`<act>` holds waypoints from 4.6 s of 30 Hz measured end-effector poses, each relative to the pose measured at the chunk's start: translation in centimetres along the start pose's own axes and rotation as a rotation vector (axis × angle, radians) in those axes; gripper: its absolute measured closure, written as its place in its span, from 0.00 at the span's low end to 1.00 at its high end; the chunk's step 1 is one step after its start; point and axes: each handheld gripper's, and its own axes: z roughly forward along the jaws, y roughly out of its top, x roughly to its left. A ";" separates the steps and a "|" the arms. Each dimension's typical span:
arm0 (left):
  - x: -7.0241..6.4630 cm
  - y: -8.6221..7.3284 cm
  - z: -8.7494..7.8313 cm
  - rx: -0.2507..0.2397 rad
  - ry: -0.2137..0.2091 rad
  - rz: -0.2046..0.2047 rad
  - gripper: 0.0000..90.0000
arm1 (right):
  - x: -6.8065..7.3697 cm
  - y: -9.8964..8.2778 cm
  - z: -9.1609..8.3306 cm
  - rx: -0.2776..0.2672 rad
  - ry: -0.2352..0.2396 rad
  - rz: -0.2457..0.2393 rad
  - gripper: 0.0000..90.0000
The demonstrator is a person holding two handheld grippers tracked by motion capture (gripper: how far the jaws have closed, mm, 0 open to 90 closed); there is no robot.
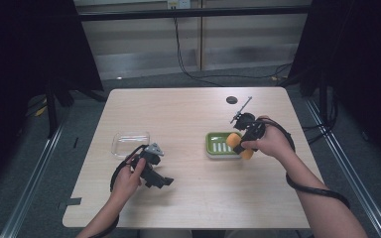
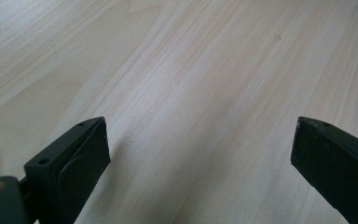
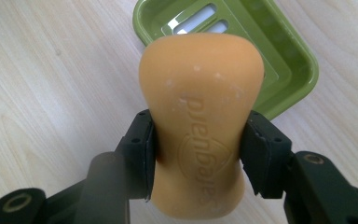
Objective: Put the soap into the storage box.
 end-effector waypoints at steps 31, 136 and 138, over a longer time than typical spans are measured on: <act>0.3 -0.1 -0.2 -0.002 0.001 -0.004 0.05 | -1.3 2.6 1.2 0.013 -0.033 -0.048 0.56; 0.5 -0.4 -0.2 -0.013 0.001 -0.036 0.05 | -2.0 3.8 6.9 0.009 -0.035 -0.213 0.54; 0.6 -0.5 -0.3 -0.007 0.002 -0.034 0.05 | -2.0 3.7 6.9 0.009 -0.030 -0.206 0.54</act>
